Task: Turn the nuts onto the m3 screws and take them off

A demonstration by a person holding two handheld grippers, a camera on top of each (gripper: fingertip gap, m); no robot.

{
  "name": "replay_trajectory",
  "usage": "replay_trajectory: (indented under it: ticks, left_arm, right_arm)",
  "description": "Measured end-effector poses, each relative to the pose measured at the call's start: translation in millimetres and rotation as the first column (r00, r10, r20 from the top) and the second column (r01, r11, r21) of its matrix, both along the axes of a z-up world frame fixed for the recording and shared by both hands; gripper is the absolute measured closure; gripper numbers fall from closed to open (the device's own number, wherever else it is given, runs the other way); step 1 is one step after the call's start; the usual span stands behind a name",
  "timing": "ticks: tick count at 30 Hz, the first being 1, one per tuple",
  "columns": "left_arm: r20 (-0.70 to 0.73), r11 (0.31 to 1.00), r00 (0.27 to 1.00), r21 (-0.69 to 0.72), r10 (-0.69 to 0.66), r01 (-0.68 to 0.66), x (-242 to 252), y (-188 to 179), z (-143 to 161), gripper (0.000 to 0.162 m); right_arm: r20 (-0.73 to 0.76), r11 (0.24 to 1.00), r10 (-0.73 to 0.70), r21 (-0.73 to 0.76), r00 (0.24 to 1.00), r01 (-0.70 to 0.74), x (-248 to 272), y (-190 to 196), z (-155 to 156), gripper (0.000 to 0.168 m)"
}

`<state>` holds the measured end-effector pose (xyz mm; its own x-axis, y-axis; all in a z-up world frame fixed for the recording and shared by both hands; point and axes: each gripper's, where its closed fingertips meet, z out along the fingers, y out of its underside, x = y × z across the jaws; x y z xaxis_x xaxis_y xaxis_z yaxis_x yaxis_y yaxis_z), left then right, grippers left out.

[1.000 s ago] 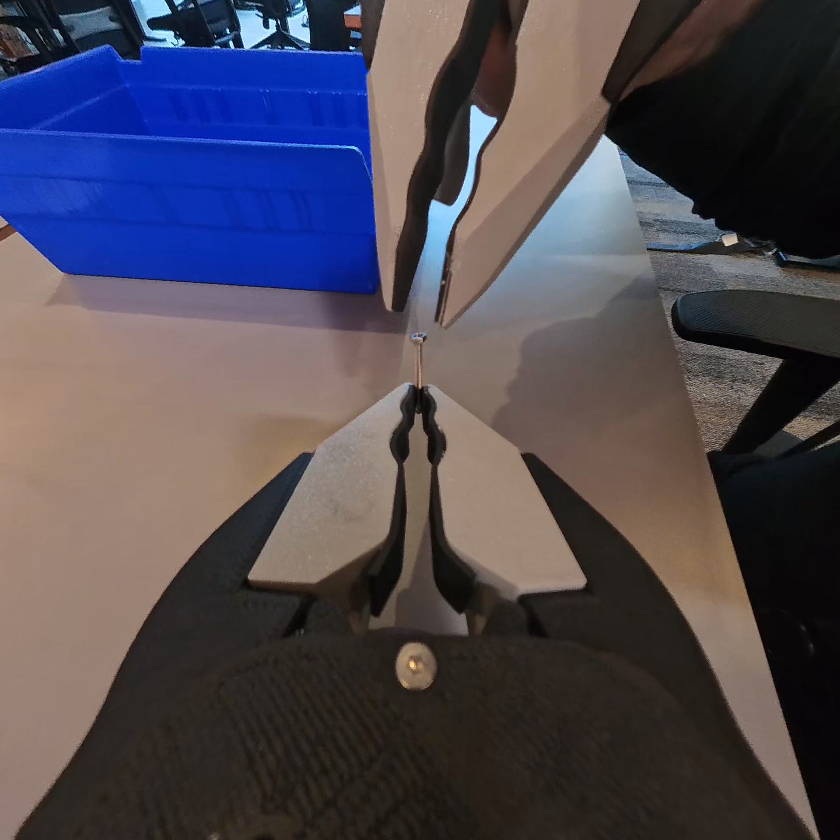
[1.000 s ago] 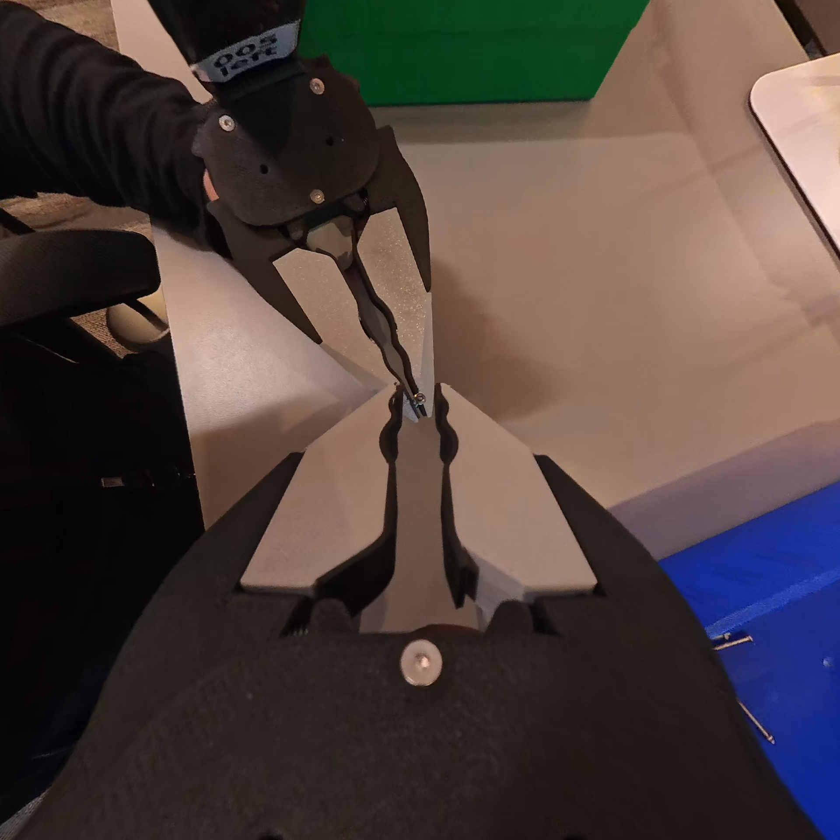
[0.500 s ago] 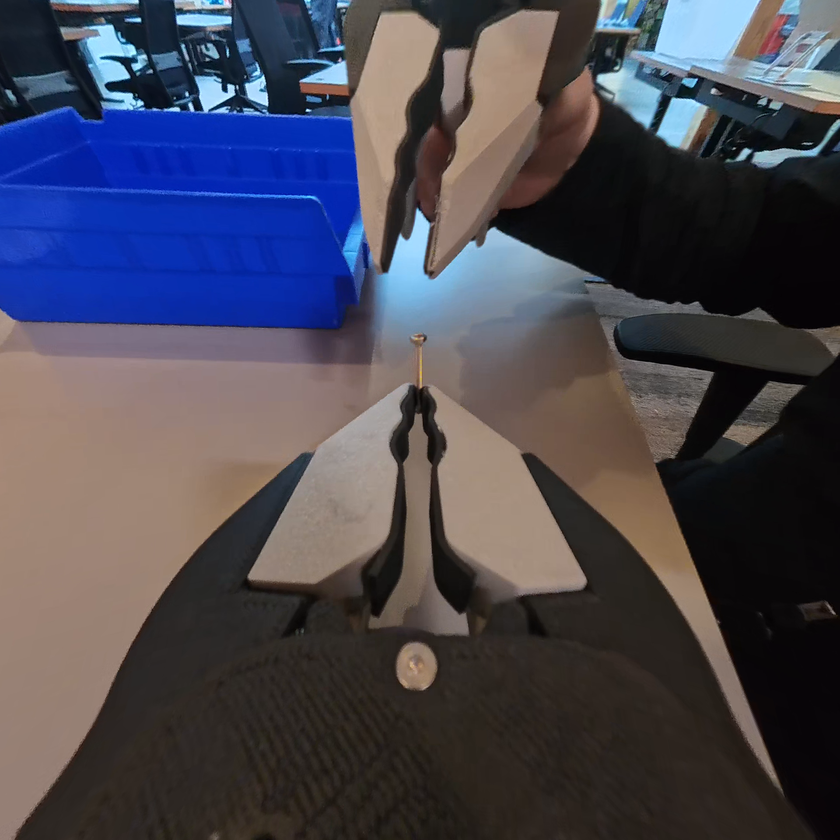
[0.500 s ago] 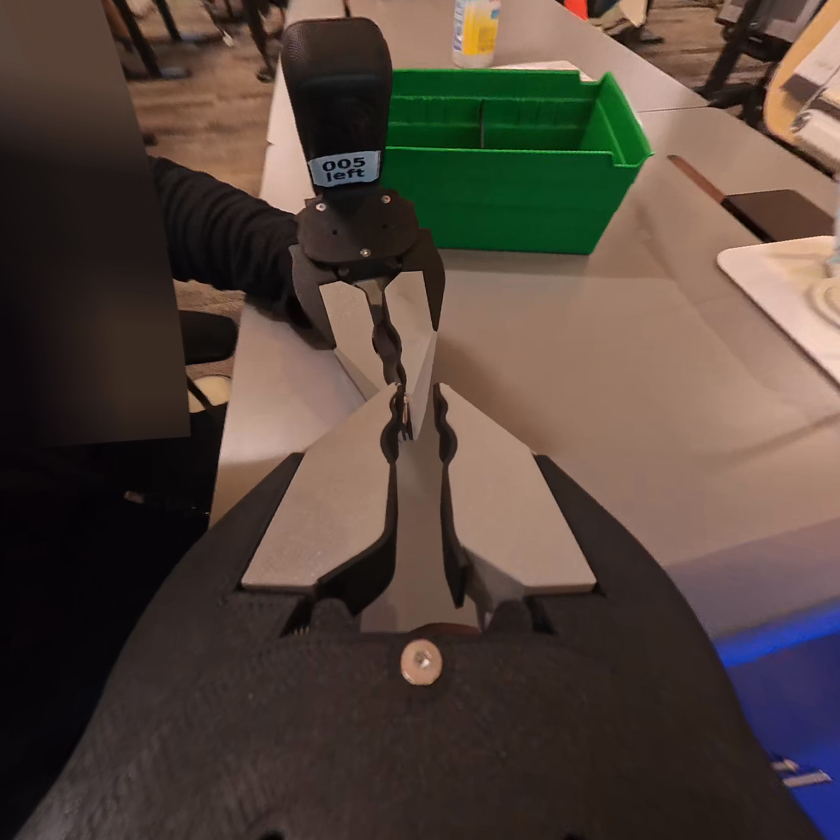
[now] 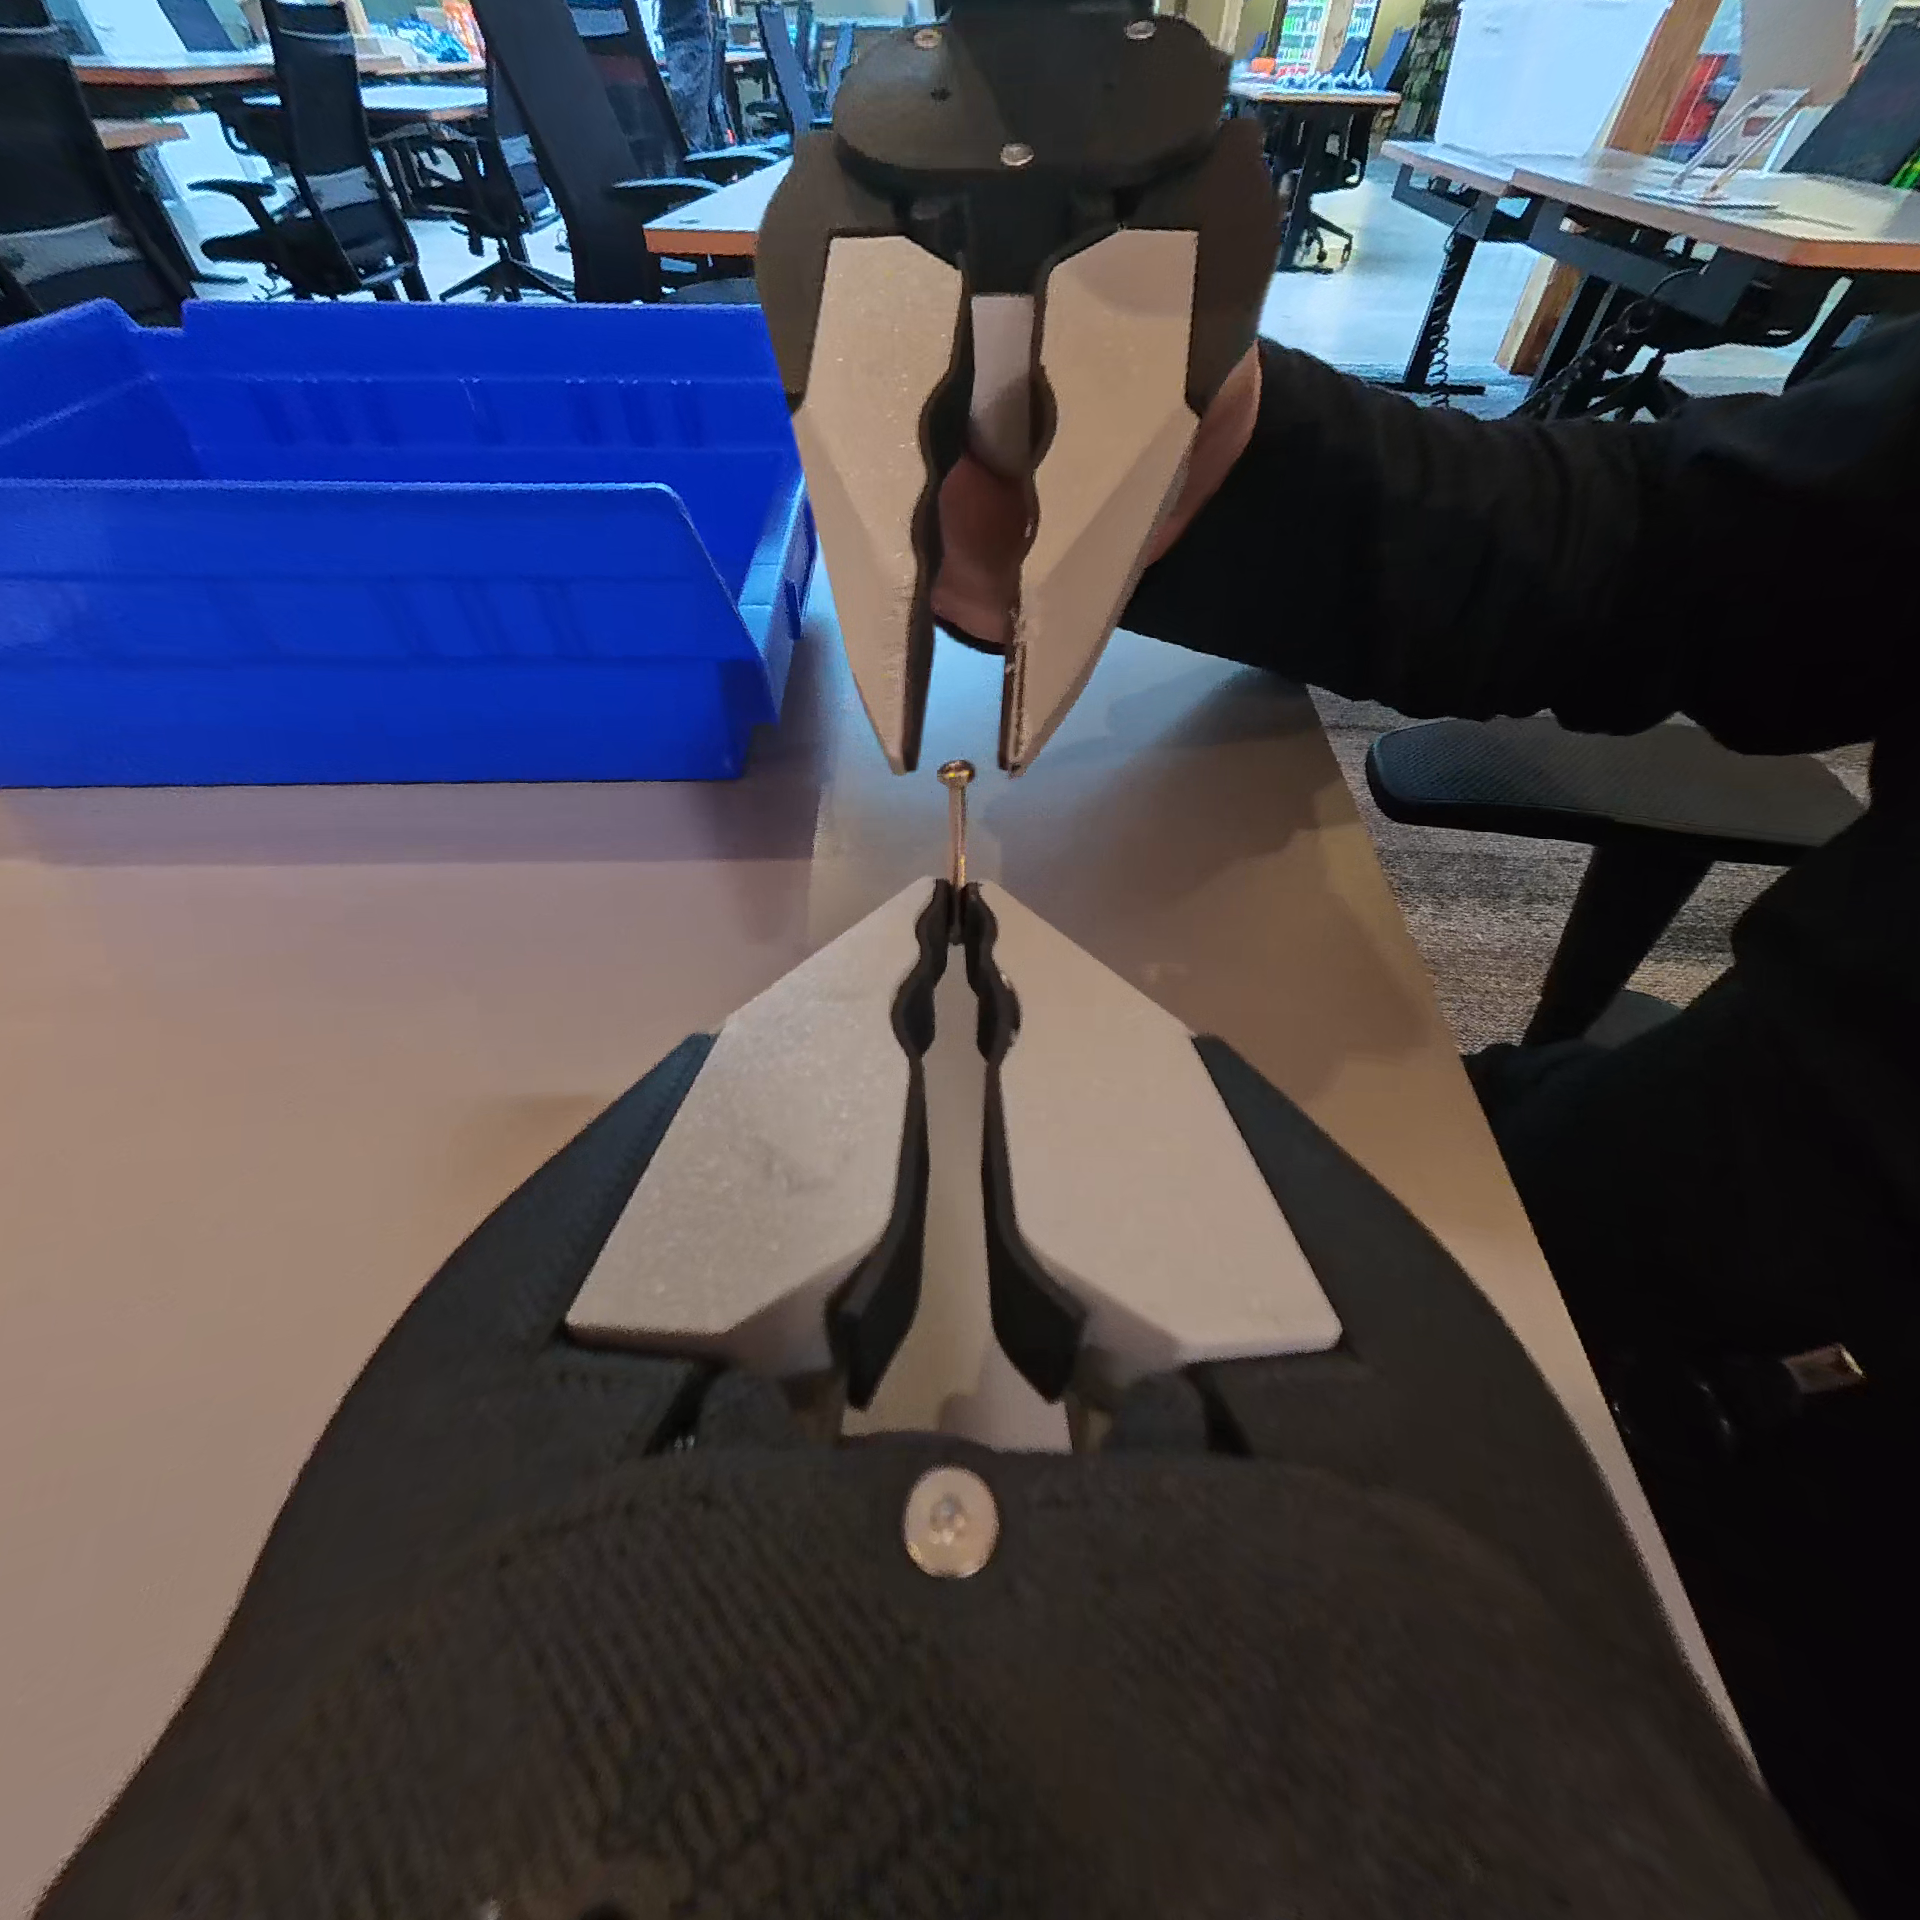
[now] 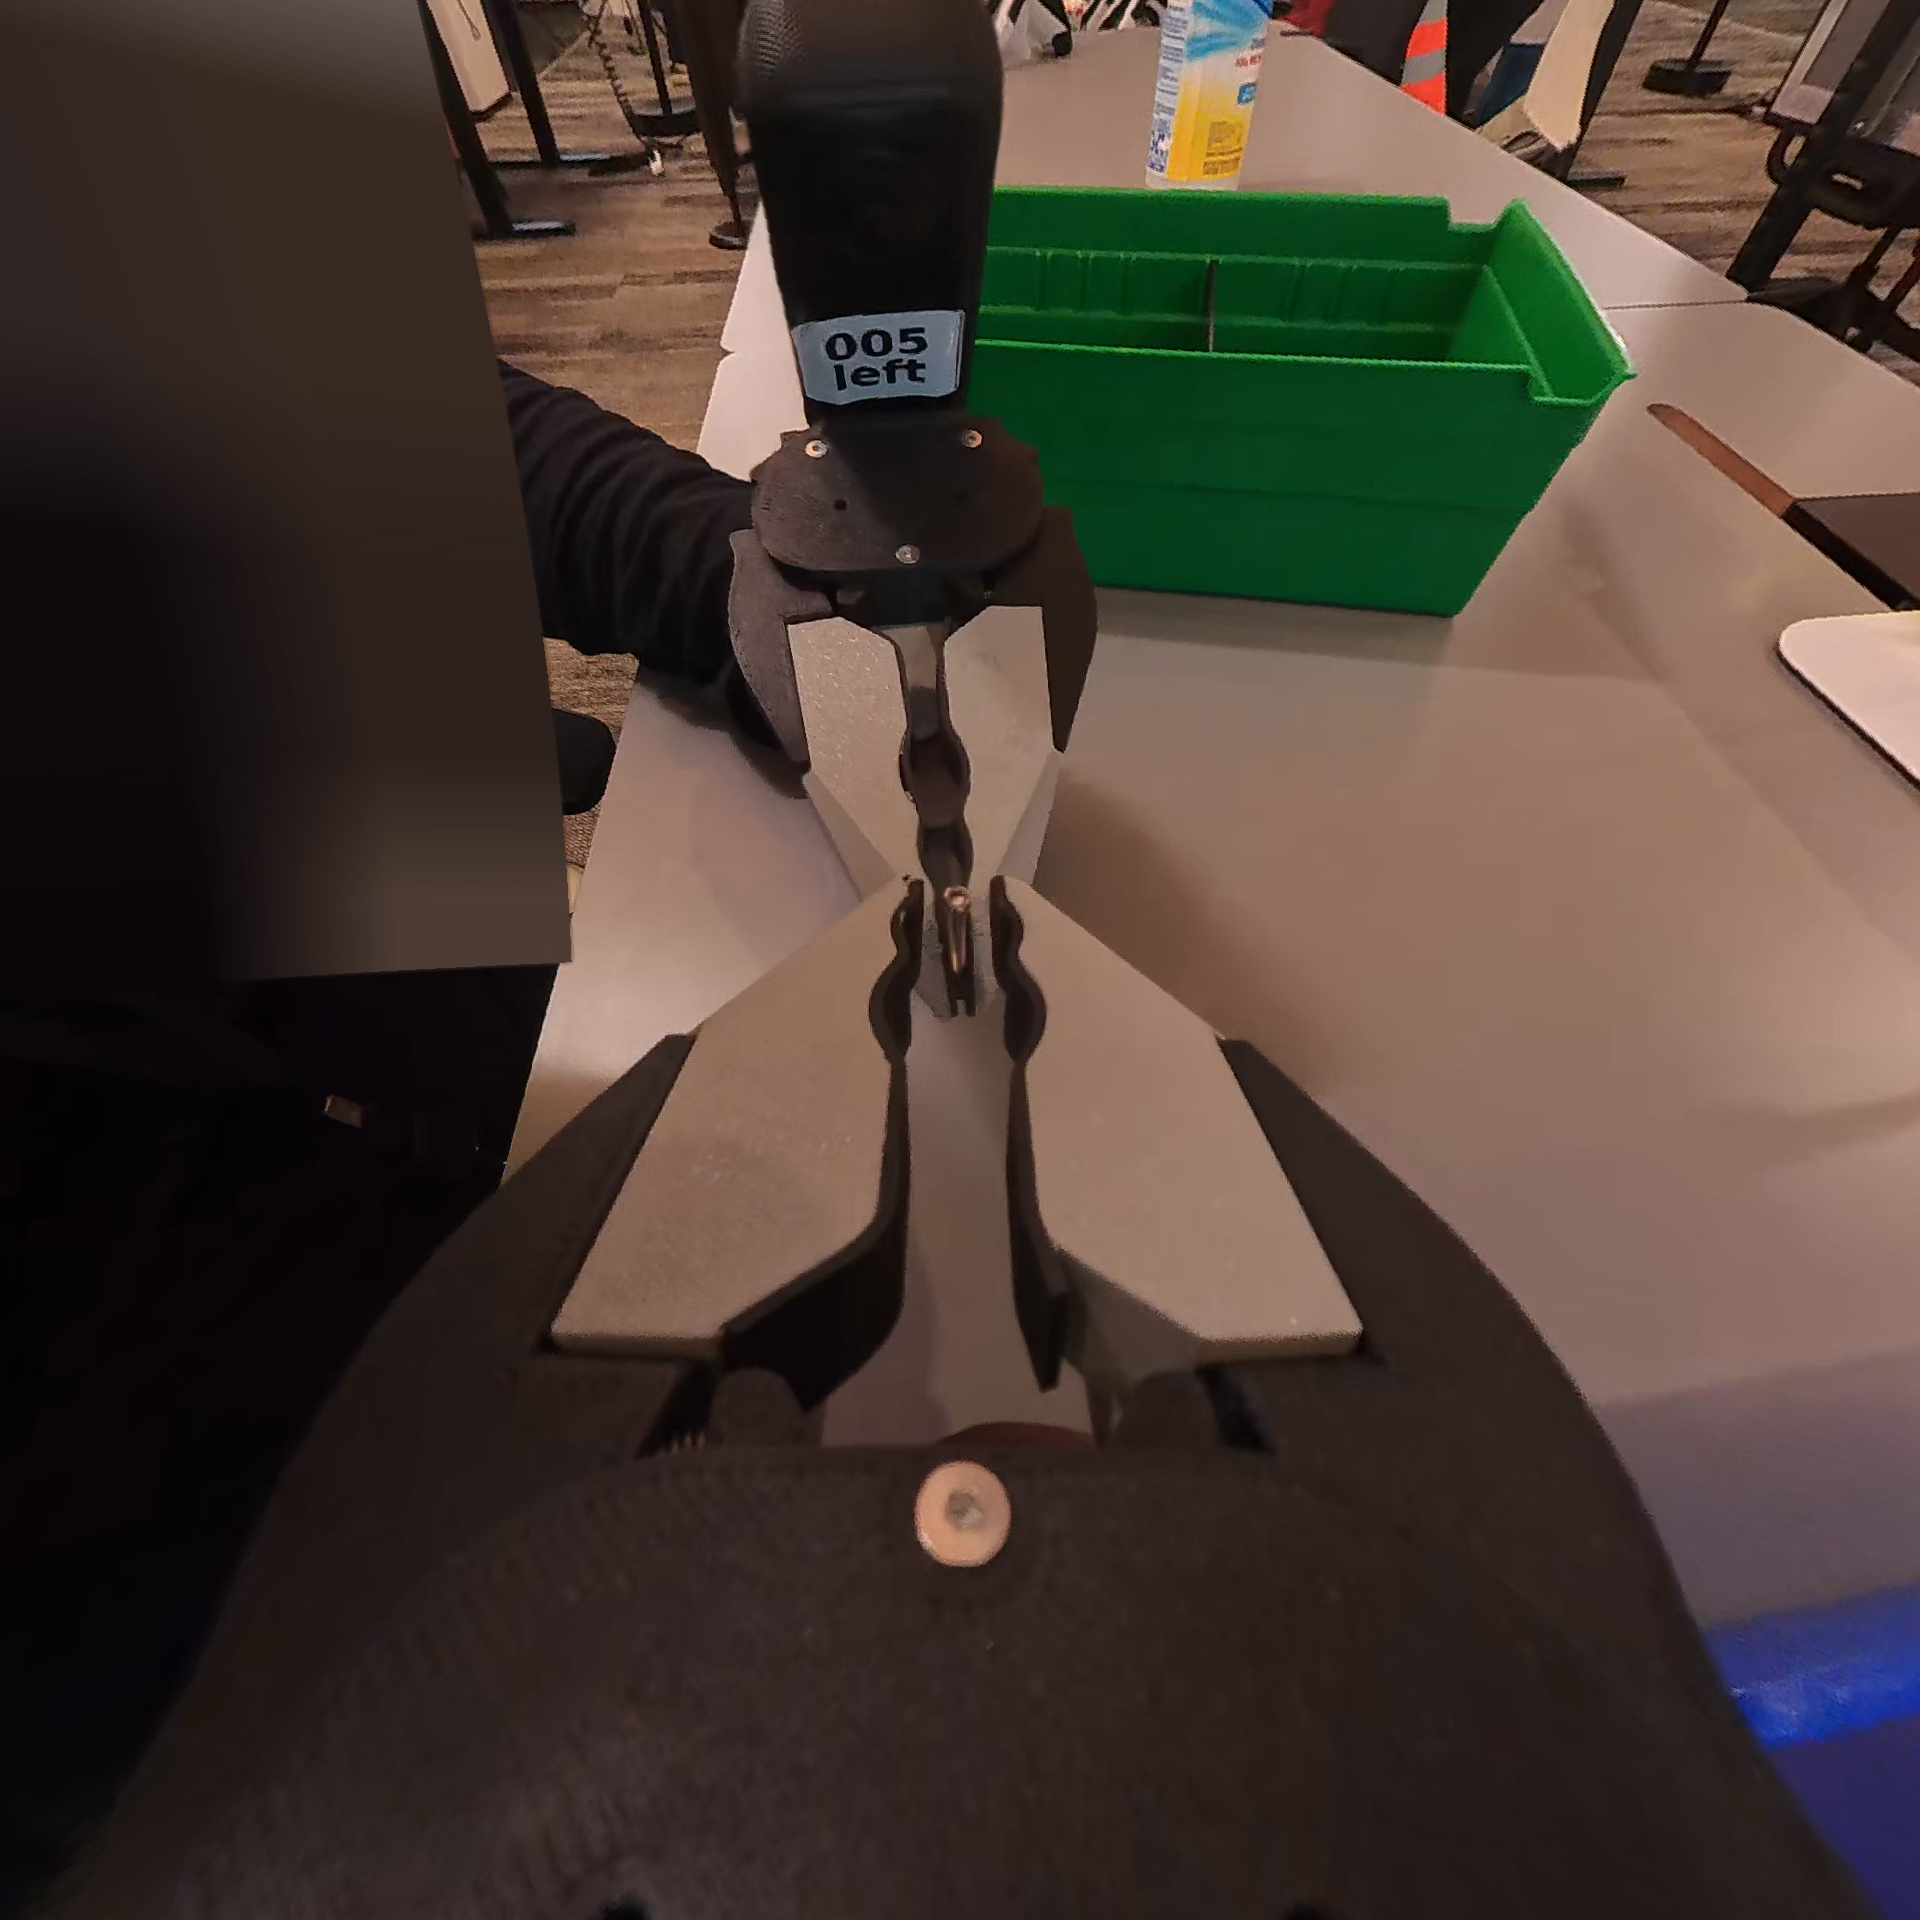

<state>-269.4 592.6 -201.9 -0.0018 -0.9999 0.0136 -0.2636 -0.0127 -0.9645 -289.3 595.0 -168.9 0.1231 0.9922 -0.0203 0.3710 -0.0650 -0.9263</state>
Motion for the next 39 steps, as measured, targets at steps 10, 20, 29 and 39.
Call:
replay_trajectory:
  ticks: [10, 20, 29, 39]
  left_arm:
    - [-0.005, 1.0, 1.0, 0.003, -0.002, 0.002, 0.1, -1.3, -0.8, 0.162]
    - [-0.054, 0.998, 0.998, 0.049, 0.042, -0.04, 1.0, 3.3, -8.0, 0.162]
    - [-0.071, 0.993, 0.993, 0.079, 0.093, -0.088, 0.2, 10.6, -10.6, 0.162]
    - [-0.132, 0.983, 0.978, 0.106, 0.165, -0.151, -1.7, 21.5, -19.7, 0.162]
  right_arm:
    - [0.017, 1.0, 0.002, 0.002, 1.0, -0.002, -2.5, -0.7, -3.0, 0.165]
    - [0.156, 0.995, -0.066, 0.082, 0.986, 0.054, -0.7, 3.0, -10.7, 0.166]
    - [0.188, 0.987, -0.159, 0.061, 0.969, 0.15, -0.5, 9.8, -14.2, 0.166]
    - [0.335, 0.948, -0.319, 0.122, 0.886, 0.295, 0.9, 20.7, -24.6, 0.165]
